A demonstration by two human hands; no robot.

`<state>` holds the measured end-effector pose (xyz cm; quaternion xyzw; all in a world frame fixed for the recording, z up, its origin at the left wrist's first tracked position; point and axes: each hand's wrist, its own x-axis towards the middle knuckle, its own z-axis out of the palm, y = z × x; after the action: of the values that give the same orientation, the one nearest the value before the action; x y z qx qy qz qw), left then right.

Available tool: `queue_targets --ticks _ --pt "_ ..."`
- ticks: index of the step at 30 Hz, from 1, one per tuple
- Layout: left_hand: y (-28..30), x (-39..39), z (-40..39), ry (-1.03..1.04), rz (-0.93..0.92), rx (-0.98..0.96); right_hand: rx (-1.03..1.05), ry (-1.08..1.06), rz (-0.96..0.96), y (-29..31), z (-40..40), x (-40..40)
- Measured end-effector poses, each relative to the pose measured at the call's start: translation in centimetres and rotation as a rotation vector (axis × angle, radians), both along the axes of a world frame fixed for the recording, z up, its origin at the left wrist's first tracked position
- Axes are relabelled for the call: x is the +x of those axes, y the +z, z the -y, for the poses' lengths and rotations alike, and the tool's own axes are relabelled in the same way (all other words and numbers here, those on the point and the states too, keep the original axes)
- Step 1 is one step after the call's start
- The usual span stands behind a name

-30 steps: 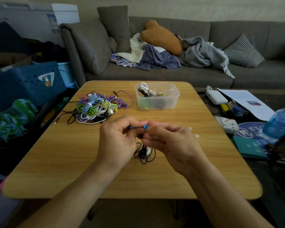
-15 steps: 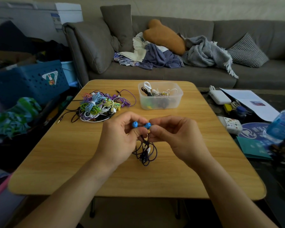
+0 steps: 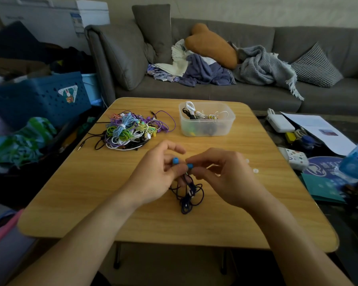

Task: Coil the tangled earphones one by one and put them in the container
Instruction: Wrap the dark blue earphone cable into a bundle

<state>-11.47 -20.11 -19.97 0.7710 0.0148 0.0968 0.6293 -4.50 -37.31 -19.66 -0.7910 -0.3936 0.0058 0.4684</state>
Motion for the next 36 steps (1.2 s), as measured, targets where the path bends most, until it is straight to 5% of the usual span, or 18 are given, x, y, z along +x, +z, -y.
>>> queue_targets --ticks 3,8,13,15,18,22,25,32,36 --pt "-0.4 -0.1 -0.2 -0.097 -0.119 -0.057 -0.053 0.002 0.079 -0.3 -0.4 -0.1" --pt "-0.1 -0.1 -0.3 -0.019 -0.16 -0.245 0.192 -0.008 -0.201 -0.5 -0.4 -0.6" --pt "0.4 0.4 -0.8 0.128 -0.254 -0.622 -0.441 -0.052 0.049 -0.7 -1.3 -1.6" --pt "0.5 0.4 -0.9 0.18 -0.289 -0.638 -0.51 -0.026 0.141 -1.6 -2.2 -1.8" --pt "0.1 0.5 -1.0 0.263 -0.309 -0.481 -0.441 -0.079 0.22 -2.2 -3.1 -1.8" --pt "-0.6 0.8 -2.1 0.364 -0.268 -0.089 -0.259 -0.151 0.016 -1.4 -3.7 -1.1" --pt "0.1 1.3 -2.5 0.332 -0.209 -0.059 -0.162 -0.215 -0.074 0.8 -3.7 0.3" --pt "0.6 2.9 -6.2 0.427 0.186 0.524 -0.412 -0.347 0.293 9.5 -3.3 9.7" --pt "-0.4 3.8 -9.4 0.622 0.21 0.733 -0.747 -0.377 0.377 11.4 -4.8 16.4"
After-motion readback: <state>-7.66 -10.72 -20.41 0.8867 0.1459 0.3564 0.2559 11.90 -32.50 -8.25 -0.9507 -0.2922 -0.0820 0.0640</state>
